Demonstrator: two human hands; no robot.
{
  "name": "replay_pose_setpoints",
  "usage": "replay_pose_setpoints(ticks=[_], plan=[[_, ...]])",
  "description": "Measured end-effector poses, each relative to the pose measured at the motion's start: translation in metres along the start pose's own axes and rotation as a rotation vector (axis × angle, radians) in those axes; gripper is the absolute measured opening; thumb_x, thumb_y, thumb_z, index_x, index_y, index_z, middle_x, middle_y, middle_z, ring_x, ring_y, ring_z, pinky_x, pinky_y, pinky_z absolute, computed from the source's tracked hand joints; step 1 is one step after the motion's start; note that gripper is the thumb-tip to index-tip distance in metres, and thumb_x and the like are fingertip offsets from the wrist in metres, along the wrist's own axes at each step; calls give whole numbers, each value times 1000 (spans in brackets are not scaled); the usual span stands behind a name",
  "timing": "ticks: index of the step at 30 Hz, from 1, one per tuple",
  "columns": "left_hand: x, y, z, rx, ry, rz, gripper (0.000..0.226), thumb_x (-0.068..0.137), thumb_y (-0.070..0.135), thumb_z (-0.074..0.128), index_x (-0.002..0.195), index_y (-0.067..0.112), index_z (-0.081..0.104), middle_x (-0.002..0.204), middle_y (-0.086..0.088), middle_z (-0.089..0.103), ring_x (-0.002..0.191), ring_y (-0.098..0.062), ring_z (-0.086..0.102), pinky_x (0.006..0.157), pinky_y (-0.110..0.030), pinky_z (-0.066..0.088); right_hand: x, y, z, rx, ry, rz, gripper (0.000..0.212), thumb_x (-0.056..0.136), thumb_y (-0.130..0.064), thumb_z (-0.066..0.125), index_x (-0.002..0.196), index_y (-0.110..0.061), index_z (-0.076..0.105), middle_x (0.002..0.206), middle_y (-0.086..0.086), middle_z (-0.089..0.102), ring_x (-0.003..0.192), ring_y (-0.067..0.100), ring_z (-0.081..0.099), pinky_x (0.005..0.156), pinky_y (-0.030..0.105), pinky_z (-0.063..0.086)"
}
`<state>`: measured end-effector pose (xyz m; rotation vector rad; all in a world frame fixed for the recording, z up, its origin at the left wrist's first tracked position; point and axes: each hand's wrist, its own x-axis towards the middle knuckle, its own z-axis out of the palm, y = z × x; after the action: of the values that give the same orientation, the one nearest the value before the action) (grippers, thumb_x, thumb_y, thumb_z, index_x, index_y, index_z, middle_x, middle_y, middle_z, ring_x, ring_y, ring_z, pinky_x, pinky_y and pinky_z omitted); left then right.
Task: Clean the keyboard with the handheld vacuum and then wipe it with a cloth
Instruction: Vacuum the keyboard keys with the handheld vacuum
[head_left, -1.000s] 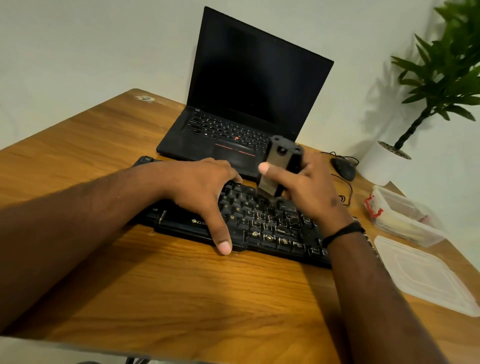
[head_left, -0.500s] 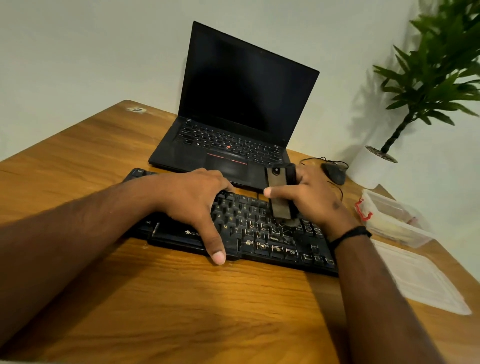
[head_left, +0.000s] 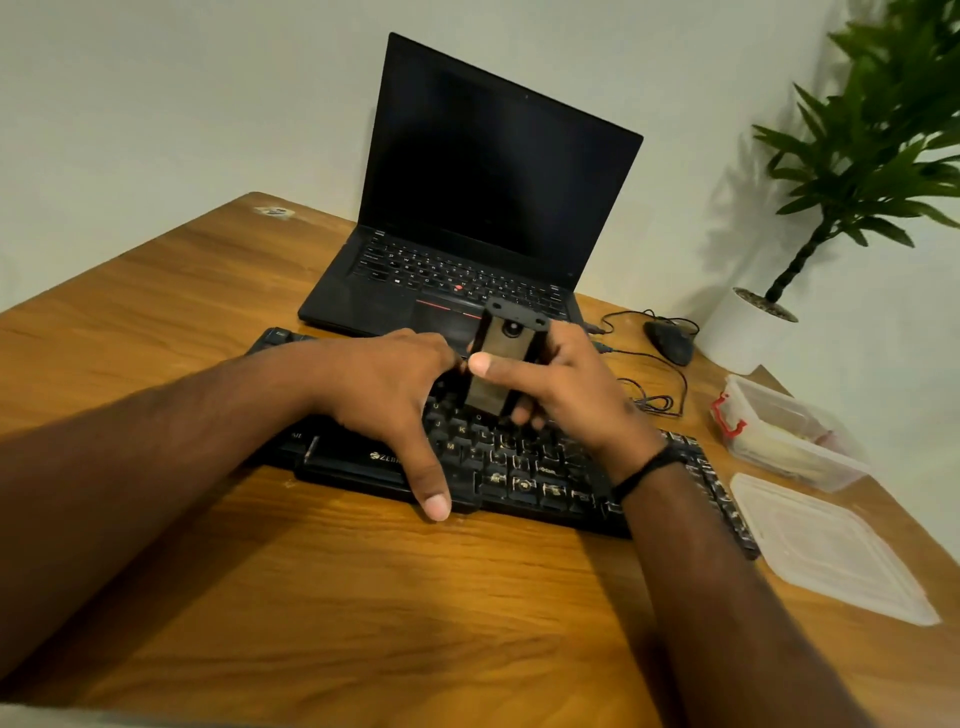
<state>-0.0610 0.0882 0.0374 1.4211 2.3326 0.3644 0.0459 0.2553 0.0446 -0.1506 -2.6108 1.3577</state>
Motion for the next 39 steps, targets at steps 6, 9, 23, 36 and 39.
replay_pose_setpoints(ticks=[6,9,23,36,39], plan=[[-1,0,0,-19,21,34,121,42,63,92,146,33,37,137,16,37,130,-9,33,110,-33,37,-10,6,-43,55,1,120,12,85,-12,73,91,-15,62,93,19,73,63,33,71,48,29,53],[-1,1,0,-22,32,55,113,46,59,94,142,32,42,137,14,39,128,-9,33,105,-29,37,-18,7,-56,154,69,197,16,85,-2,70,96,-8,60,96,18,68,63,18,74,47,28,56],[2,-5,2,-33,5,37,122,39,66,92,142,34,36,133,18,40,129,-7,34,110,-32,37,5,6,-3,49,11,-77,13,85,-15,76,95,-17,68,88,4,73,82,23,74,73,43,62],[-1,-4,0,-11,-17,-14,149,28,77,87,154,26,25,147,15,33,138,-11,29,116,-40,35,-1,2,4,128,70,-187,11,89,-11,71,82,-15,63,68,-7,68,59,3,67,51,15,49],[-2,-3,0,-11,-19,-25,151,29,76,86,156,24,23,147,15,32,140,-13,28,117,-39,35,1,2,7,55,97,-269,7,89,-17,72,87,-17,65,76,-6,69,70,7,70,61,25,56]])
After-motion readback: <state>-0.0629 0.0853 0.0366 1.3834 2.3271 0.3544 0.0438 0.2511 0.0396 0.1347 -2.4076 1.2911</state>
